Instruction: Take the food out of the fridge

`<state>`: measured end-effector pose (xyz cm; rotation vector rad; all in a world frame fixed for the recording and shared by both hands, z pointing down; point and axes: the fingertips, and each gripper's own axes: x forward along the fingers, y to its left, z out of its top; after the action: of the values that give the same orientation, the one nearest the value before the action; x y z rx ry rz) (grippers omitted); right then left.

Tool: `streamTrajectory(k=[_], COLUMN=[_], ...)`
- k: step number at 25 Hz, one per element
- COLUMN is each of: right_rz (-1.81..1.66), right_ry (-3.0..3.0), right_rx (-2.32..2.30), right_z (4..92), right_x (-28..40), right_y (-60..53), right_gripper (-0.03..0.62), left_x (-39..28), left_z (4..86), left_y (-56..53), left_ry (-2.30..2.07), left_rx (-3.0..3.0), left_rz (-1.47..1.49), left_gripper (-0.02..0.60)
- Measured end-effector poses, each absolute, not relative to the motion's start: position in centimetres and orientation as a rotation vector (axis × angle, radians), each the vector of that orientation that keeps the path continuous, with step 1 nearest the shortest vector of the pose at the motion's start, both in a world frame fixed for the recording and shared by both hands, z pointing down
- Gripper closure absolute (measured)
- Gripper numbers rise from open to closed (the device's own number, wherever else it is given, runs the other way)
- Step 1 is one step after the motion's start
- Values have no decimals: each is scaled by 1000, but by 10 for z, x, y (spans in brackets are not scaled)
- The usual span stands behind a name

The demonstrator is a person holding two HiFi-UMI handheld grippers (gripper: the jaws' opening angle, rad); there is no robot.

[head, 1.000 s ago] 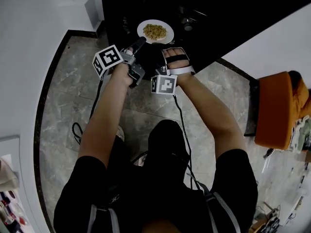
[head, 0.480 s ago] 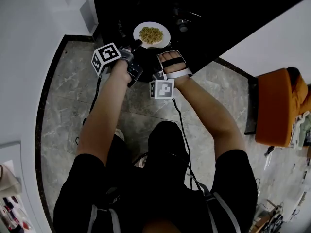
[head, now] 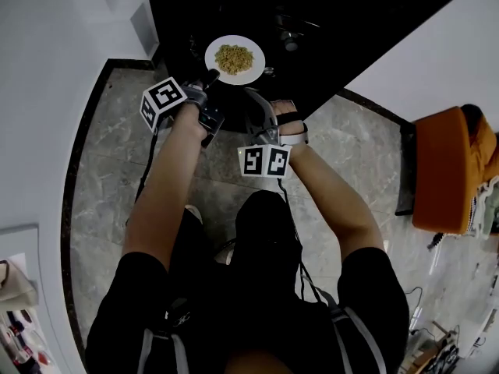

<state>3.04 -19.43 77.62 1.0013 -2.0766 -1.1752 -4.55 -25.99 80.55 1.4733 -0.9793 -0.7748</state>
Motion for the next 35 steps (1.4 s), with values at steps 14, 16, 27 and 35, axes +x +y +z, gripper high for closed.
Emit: streamTrajectory(k=[14, 16, 27, 35], right_rz=[167, 157, -106, -10], right_ry=[-2580, -2513, -2387, -2375], right_rx=[1504, 1527, 1518, 1649], right_z=[688, 655, 435, 312], right_x=[72, 76, 101, 148], right_y=[-153, -143, -92, -92], right_gripper=[595, 595, 595, 595], left_x=[-68, -68, -60, -37], left_z=[732, 698, 477, 345], left_y=[-160, -141, -64, -72], left_ry=[-926, -914, -881, -852], left_rx=[1378, 1347, 1304, 1386], left_rz=[-805, -790, -688, -679], left_gripper=[574, 574, 574, 572])
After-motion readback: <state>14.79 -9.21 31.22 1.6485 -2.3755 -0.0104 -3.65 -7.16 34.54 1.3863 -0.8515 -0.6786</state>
